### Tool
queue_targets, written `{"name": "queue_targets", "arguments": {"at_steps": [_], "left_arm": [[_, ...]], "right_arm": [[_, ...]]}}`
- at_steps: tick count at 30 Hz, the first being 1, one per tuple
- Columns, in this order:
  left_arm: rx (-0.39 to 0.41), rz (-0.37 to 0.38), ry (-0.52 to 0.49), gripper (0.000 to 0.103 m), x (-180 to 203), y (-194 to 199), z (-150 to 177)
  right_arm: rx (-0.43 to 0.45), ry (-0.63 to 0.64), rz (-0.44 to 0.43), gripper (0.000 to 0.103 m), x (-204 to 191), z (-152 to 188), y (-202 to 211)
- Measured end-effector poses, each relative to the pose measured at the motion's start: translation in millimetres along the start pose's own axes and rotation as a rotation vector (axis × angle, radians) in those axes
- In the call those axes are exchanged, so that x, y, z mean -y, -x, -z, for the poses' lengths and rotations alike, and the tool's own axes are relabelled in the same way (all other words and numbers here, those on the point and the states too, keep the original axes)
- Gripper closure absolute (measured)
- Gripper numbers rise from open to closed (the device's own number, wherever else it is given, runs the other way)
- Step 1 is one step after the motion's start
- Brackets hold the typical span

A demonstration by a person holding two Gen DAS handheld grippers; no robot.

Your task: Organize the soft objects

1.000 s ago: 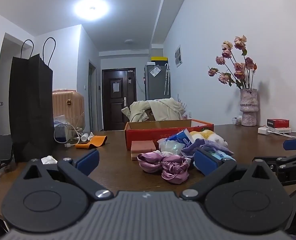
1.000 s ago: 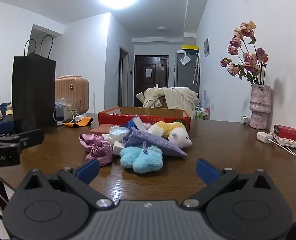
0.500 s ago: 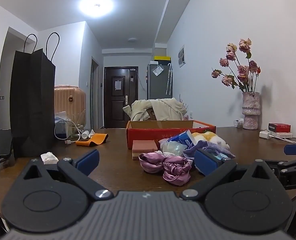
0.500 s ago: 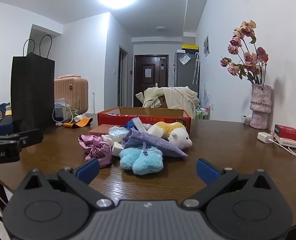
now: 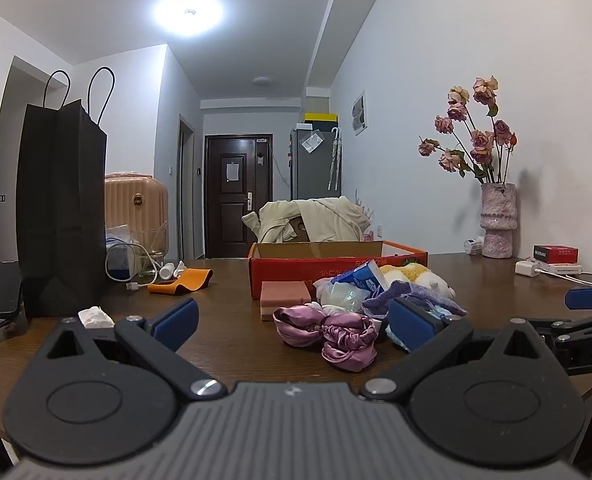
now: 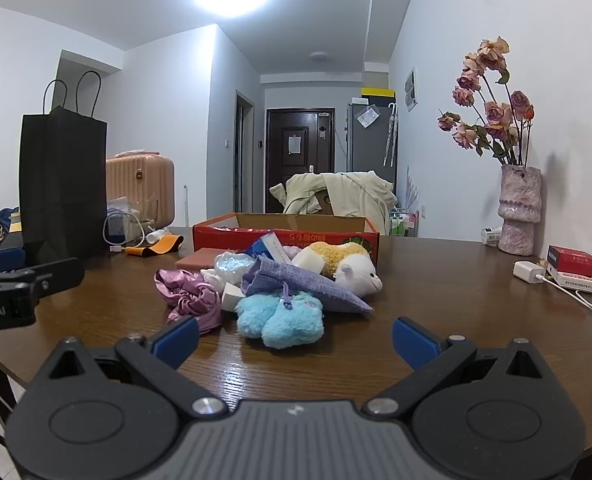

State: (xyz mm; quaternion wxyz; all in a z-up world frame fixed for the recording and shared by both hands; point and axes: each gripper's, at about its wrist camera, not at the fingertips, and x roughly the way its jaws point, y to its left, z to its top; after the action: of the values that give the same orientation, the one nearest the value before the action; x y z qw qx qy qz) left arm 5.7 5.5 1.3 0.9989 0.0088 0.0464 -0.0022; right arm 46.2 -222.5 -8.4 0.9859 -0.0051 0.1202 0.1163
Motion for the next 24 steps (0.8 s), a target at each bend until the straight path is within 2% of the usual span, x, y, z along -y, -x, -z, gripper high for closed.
{"name": "queue_targets", "arguments": {"at_steps": [24], "left_arm": [[-0.001, 0.002, -0.003, 0.0, 0.2, -0.1, -0.1]], "right_arm": [[-0.007, -0.004, 0.003, 0.0, 0.9, 0.7, -0.9]]}}
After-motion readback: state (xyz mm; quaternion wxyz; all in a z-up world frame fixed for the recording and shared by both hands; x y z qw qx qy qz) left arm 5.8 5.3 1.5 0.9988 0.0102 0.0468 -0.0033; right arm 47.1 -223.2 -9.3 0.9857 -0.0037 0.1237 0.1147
